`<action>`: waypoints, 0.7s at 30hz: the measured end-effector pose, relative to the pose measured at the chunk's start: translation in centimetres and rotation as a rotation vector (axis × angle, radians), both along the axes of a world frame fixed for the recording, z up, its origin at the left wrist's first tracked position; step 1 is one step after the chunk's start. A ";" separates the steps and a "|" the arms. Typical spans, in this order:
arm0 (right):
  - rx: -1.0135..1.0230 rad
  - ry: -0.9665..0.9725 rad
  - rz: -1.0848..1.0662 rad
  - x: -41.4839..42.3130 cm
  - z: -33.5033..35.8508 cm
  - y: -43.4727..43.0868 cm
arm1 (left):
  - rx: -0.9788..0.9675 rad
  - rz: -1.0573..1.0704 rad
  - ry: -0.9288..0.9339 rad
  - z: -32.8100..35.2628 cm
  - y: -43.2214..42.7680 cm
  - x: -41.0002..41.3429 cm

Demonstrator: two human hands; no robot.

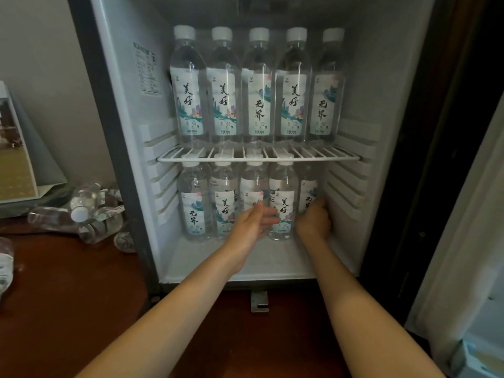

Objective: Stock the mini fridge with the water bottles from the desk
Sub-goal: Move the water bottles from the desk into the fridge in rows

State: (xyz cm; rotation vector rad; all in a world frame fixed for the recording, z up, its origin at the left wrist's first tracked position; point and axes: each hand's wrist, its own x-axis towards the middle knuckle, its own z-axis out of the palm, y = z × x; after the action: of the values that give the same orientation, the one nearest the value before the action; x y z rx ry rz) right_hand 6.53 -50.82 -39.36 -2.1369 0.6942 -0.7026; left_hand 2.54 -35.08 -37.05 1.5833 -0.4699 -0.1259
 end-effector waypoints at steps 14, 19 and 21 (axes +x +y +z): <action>-0.002 0.046 0.038 -0.8 0.0 -0.4 | -0.024 0.044 0.045 0.1 0.9 0.1; -0.017 -0.135 -0.098 -3.8 0.2 1.6 | -0.012 0.111 0.067 0.5 2.5 -0.1; -0.036 -0.273 -0.126 -5.2 0.4 3.3 | 0.011 0.149 0.073 0.6 3.5 -0.4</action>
State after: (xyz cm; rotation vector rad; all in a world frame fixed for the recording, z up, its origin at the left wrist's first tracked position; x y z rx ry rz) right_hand 1.34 -47.48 -38.93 -1.9905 0.6752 -1.0582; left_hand 2.12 -31.60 -36.43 1.6135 -0.2943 -0.0725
